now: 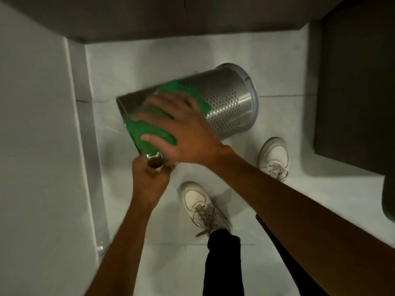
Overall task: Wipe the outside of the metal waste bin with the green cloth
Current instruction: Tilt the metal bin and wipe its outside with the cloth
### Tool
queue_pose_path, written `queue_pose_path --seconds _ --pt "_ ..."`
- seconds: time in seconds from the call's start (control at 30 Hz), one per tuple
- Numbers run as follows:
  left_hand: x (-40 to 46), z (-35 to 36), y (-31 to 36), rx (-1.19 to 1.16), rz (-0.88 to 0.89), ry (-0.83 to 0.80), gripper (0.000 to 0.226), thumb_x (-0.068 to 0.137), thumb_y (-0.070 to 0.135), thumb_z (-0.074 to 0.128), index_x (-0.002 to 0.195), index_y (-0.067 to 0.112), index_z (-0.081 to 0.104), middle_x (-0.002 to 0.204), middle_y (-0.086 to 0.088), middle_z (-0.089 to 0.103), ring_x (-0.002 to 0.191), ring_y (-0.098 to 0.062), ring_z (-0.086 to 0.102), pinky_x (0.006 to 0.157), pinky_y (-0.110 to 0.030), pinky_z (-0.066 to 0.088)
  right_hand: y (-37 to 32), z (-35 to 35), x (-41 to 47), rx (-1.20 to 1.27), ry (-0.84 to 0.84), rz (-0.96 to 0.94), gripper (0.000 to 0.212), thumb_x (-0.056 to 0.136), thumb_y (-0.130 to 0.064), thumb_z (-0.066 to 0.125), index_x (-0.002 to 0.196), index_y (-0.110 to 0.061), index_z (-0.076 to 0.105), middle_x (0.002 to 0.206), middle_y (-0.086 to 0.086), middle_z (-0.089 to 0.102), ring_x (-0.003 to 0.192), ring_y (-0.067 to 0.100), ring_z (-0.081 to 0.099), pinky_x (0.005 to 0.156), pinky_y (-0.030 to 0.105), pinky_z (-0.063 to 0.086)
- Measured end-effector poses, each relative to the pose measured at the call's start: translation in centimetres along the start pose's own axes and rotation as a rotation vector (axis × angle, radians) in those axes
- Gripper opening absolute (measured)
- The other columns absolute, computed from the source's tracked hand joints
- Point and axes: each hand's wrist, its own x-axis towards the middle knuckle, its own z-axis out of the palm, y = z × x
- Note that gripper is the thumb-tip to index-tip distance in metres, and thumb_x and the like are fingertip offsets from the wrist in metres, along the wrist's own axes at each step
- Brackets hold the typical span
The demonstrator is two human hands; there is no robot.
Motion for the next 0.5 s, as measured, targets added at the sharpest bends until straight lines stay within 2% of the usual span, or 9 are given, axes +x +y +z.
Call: queue_pose_path --seconds 0.07,0.13,0.2,0.23,0.3,0.37,0.4,0.47,0.5 --pt "-0.7 -0.6 -1.3 0.111 -0.042 -0.010 0.035 0.076 -0.004 0.081 0.099 0.022 0.074 0.089 0.010 0.076 0.082 0.008 0.071 0.085 -0.038 0.061 4.0 -1.5 -2.6 -0.103 0.148 0.344 0.045 0.102 -0.042 0.054 0.137 -0.016 0.067 0.143 0.015 0.063 0.138 0.034 0.056 0.119 0.056 0.040" --pt "-0.5 -1.1 -0.8 -0.027 -0.112 -0.092 0.041 0.074 0.004 0.082 0.104 0.029 0.072 0.095 0.013 0.079 0.095 -0.002 0.073 0.084 -0.031 0.062 7.6 -3.2 -5.2 -0.148 0.309 0.750 0.041 0.107 -0.033 0.051 0.140 -0.013 0.061 0.145 0.016 0.060 0.137 0.032 0.054 0.116 0.055 0.043" --pt "0.3 -0.2 -0.2 -0.149 -0.172 -0.153 0.047 0.068 0.015 0.085 0.110 0.029 0.069 0.104 0.011 0.078 0.102 -0.011 0.073 0.080 -0.029 0.062 8.9 -3.5 -6.0 -0.131 0.342 0.922 0.040 0.108 -0.035 0.049 0.140 -0.013 0.059 0.143 0.015 0.059 0.135 0.030 0.054 0.115 0.053 0.044" --pt "1.0 0.3 0.3 -0.189 -0.193 -0.126 0.052 0.065 0.018 0.088 0.113 0.027 0.069 0.105 0.010 0.078 0.101 -0.011 0.073 0.077 -0.028 0.062 8.7 -3.2 -5.4 -0.137 0.323 0.876 0.042 0.106 -0.040 0.050 0.139 -0.016 0.061 0.143 0.014 0.060 0.135 0.030 0.054 0.117 0.052 0.043" --pt "2.0 0.4 1.3 -0.268 -0.227 -0.055 0.052 0.065 0.019 0.082 0.115 0.023 0.068 0.104 0.009 0.077 0.097 -0.012 0.074 0.070 -0.026 0.062 5.9 -1.7 -3.3 -0.137 0.244 0.596 0.047 0.101 -0.053 0.051 0.134 -0.023 0.065 0.141 0.011 0.062 0.135 0.029 0.054 0.119 0.047 0.038" --pt "2.4 0.1 1.8 -0.297 -0.252 -0.017 0.036 0.068 0.018 0.070 0.102 0.027 0.071 0.095 0.009 0.078 0.092 -0.018 0.074 0.065 -0.027 0.061 2.4 0.3 -1.2 -0.073 0.098 0.241 0.055 0.096 -0.061 0.049 0.134 -0.026 0.066 0.141 0.012 0.064 0.137 0.031 0.052 0.119 0.041 0.030" --pt "2.4 -0.1 1.9 -0.276 -0.253 -0.015 0.030 0.070 0.018 0.065 0.097 0.028 0.070 0.092 0.007 0.076 0.094 -0.023 0.072 0.068 -0.032 0.060 0.9 1.0 -0.6 -0.040 -0.002 0.115 0.058 0.095 -0.063 0.049 0.137 -0.027 0.064 0.143 0.012 0.063 0.139 0.032 0.051 0.119 0.039 0.026" --pt "1.6 -0.6 1.8 -0.250 -0.232 -0.043 0.030 0.070 0.014 0.066 0.099 0.023 0.069 0.097 -0.001 0.073 0.100 -0.031 0.068 0.078 -0.044 0.058 0.2 0.9 -0.9 0.009 -0.129 -0.016 0.057 0.095 -0.060 0.058 0.140 -0.026 0.063 0.145 0.010 0.064 0.140 0.032 0.053 0.121 0.043 0.028" --pt "1.2 -0.8 1.6 -0.238 -0.216 -0.063 0.034 0.069 0.010 0.071 0.102 0.020 0.069 0.099 -0.003 0.074 0.100 -0.031 0.069 0.079 -0.046 0.058 1.1 0.3 -1.4 0.012 -0.077 0.007 0.053 0.095 -0.055 0.064 0.138 -0.024 0.065 0.142 0.010 0.066 0.136 0.032 0.057 0.120 0.046 0.033"
